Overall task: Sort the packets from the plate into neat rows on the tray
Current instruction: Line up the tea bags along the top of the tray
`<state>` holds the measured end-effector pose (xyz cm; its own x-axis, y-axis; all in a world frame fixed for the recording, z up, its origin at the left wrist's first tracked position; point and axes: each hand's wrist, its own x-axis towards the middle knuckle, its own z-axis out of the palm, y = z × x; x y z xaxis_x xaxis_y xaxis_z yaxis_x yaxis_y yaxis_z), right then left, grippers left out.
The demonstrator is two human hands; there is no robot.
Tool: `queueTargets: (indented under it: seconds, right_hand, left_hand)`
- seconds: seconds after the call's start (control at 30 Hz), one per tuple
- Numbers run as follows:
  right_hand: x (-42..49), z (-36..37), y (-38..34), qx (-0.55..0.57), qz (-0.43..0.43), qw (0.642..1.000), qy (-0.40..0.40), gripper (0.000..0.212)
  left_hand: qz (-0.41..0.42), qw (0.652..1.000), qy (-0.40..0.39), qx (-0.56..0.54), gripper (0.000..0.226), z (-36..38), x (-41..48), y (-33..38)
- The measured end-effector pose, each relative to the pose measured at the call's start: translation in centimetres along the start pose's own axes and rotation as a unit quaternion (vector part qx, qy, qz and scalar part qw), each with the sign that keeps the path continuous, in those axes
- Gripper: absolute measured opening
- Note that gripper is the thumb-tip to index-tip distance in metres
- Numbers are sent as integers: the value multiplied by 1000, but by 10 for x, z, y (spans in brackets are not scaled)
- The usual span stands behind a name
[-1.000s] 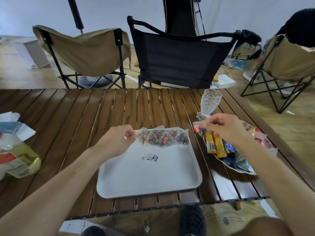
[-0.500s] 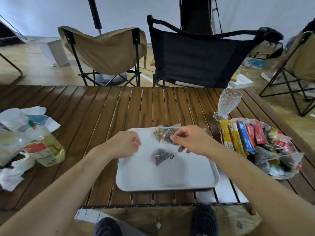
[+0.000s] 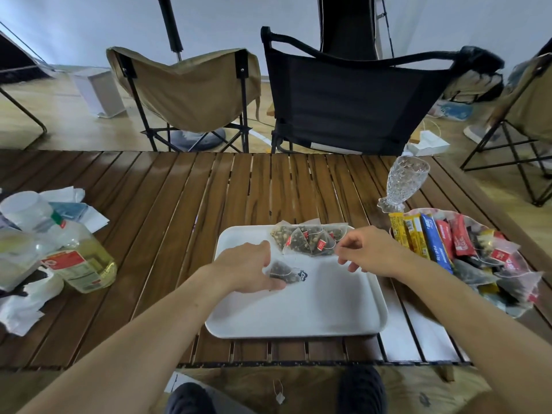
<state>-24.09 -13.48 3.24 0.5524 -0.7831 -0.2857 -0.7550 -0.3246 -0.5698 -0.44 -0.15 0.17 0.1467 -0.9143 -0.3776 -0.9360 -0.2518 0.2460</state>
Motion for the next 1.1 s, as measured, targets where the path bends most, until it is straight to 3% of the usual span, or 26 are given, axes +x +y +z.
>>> queueTargets:
  seconds: [0.13,0.27,0.43,0.6,0.8,1.1]
  right_hand:
    - [1,-4,4,-10,-15,1000,-8,11]
    - [0,-7,10,-24,-26,999,-8,10]
    - [1,-9,20,-65,-19,998,-14,10]
    - [2,-13,24,-72,-15,997,-9,7]
    - [4,-7,27,-98,-34,994,-16,10]
    - [11,1,29,-132,-53,990,-6,22]
  left_hand:
    - [7,1000,6,-8,30,-3,6,-15]
    - [-37,998,34,30,19,-10,8,-39]
    - [-60,990,125,0,21,-8,15,-47]
    - [-61,984,167,-5,33,-6,23,-42]
    - [-52,979,196,-12,10,-3,31,-40]
    - [-39,980,196,-5,15,-2,39,-29]
